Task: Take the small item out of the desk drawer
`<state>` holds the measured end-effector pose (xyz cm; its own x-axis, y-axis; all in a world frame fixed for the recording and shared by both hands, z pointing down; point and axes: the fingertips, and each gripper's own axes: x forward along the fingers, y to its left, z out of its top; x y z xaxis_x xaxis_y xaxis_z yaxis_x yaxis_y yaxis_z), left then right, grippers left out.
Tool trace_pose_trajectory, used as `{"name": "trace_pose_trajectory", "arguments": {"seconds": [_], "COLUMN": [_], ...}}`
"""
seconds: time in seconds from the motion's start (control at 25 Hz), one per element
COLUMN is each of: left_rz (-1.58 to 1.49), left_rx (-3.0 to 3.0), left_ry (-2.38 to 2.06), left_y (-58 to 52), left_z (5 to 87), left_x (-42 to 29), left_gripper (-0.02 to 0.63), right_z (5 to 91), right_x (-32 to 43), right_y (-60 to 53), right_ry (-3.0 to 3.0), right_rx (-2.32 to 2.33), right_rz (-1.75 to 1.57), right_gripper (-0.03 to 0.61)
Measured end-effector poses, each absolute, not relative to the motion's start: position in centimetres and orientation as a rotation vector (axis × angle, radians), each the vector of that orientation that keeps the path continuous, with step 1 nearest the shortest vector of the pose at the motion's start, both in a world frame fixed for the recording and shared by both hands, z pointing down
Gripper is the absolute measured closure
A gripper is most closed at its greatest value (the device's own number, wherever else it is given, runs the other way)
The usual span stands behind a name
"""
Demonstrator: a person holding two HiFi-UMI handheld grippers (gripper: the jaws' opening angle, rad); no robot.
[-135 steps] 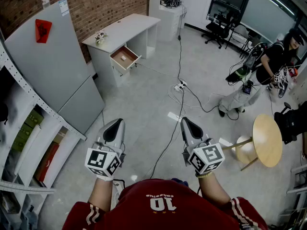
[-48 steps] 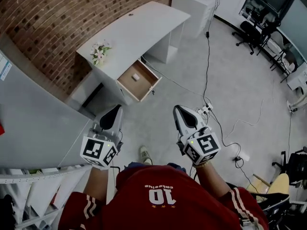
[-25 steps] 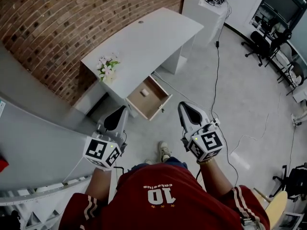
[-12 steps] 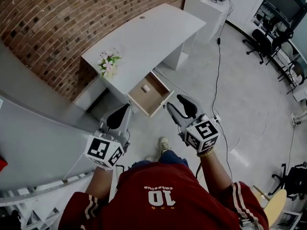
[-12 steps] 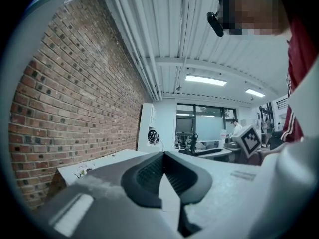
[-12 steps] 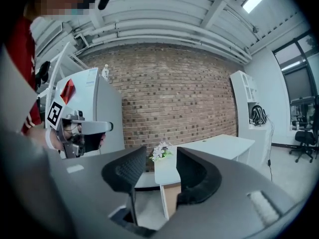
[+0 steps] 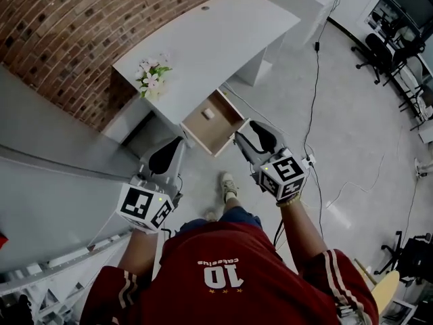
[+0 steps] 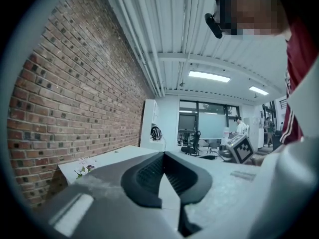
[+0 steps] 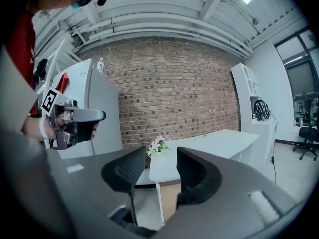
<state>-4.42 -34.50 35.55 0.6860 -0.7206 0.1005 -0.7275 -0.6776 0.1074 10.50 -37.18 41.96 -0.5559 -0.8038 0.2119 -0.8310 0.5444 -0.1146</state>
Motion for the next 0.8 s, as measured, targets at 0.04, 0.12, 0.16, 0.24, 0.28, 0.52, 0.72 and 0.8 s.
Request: {"name": "trace_pose_trajectory", "arguments": {"seconds": [0.04,0.12,0.16,0.24,0.28,0.52,0.72,0.8], "left_rz": [0.076,0.08,0.088,0.116,0.133,0.213,0.241,0.244], "left_rx": [2.742,2.718,2.714,2.719,2.723,2.708,2.687,2.686], "left_ry": [-1.195,-1.204,-1.209,-1.22,-1.225,-1.244,-1.273,-1.272], "left_y": [-35.2,-36.5,-37.2,-38.5,-39.2,-43.8,-46.2,-46.7], "left_z": [35.9,36.5,36.7,37.2,37.5,40.3,42.3,43.1], "left_x": [-4.3,-4.1,-3.9,-3.5,-3.4,-2.9,-2.8,-2.5], "left_gripper": [0.611,0.611,0.611,0.611,0.611,0.611,0.611,0.611], "right_z": [42.8,45.0,46.2,48.9,50.2,57.1,62.1,63.9], "right_x": [10.5,10.4,10.3,10.2,10.1,8.9,7.6,7.4], "right_y": [-38.0,-39.8,-40.8,-42.9,-43.9,-49.2,-51.6,-52.6], "right_ry": [-2.635,-2.628,-2.624,-2.609,-2.599,-2.54,-2.511,-2.496], "right_rx": [1.397,1.368,1.35,1.318,1.304,1.227,1.176,1.158], "right_rz": [0.318,0.353,0.379,0.436,0.457,0.518,0.567,0.568], "right_gripper": [0.388,0.388,0.388,0.388,0.388,0.387,0.383,0.381]}}
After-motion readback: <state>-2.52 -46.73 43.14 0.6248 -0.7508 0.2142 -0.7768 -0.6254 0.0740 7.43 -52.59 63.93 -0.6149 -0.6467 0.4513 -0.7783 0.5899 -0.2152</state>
